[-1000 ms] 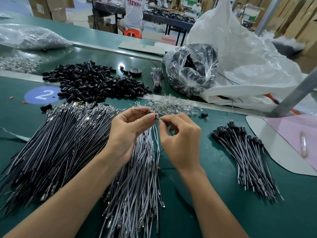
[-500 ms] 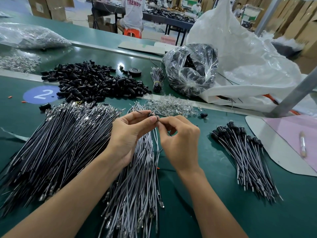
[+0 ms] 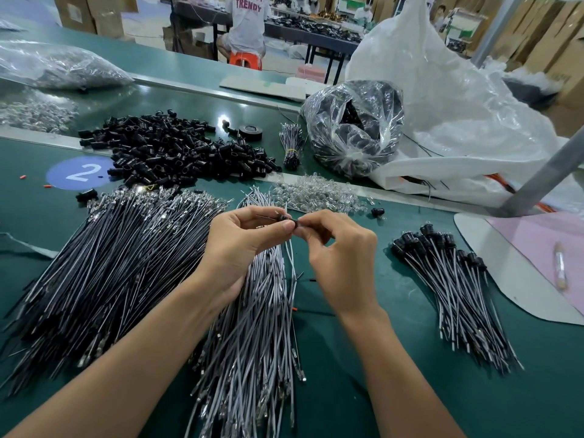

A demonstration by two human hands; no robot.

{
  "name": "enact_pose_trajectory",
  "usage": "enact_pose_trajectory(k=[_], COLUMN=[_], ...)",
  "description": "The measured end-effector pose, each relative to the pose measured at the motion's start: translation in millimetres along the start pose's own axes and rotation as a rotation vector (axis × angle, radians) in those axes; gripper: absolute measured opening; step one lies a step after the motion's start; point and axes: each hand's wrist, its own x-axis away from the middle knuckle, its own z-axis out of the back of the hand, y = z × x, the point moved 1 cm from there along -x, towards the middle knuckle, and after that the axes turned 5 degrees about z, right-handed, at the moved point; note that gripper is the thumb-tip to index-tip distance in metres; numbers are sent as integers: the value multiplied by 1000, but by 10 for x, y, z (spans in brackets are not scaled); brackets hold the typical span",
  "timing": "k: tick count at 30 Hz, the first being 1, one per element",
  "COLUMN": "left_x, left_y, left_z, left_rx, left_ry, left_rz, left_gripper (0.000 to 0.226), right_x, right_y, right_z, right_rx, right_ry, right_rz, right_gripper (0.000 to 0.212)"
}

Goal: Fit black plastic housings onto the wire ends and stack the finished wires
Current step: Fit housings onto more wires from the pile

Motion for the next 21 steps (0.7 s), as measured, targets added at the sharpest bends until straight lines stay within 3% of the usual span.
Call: enact_pose_trajectory(k=[11,21], left_x=[9,6], left_y=[22,-14], left_z=[-27,-26], left_rx=[103,48], left_ry=[50,-20], left_rz=[-56,-39], left_gripper=[30,32], right_x=[-27,-30], right_y=[-54,-43], right_z=[-24,-11], right_rx=[-11,-32], right_ry=[35,-18], right_rz=[8,-14], right_gripper=[16,30])
